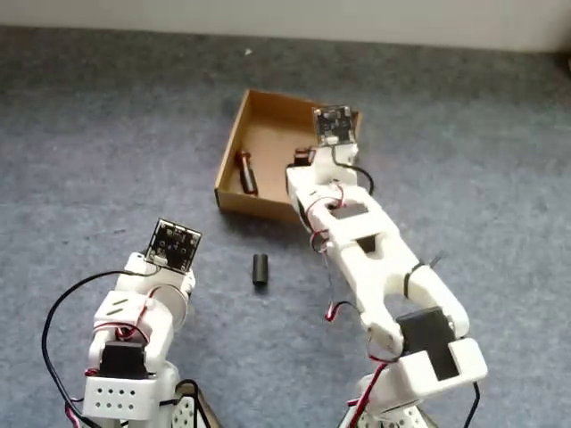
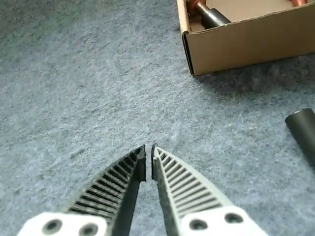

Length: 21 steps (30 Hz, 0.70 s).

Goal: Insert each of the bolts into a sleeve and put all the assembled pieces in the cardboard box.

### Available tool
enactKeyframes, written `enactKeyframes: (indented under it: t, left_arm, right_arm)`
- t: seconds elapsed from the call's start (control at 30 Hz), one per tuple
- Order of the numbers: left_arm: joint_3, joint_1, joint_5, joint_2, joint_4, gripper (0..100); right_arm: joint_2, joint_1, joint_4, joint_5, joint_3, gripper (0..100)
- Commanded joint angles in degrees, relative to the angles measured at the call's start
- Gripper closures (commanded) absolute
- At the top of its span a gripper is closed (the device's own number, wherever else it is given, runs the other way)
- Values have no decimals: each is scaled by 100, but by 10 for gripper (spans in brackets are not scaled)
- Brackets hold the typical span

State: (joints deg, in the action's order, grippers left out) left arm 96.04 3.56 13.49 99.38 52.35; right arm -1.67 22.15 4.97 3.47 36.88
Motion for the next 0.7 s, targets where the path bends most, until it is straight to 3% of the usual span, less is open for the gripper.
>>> enactKeyframes:
  t: [0.0, 0.17, 0.3, 0.67]
  left_arm:
    - [136, 84, 35, 48, 26, 954]
    - [136, 84, 35, 48, 26, 954]
    - [136, 84, 35, 48, 26, 954]
    - [136, 84, 44, 48, 26, 954]
  right_arm:
    - [127, -101, -189, -35, -444, 981]
    - [92, -84, -180, -26, -409, 885]
    - [127, -92, -154, -26, -409, 882]
    - [1147, -75, 1569, -44, -655, 882]
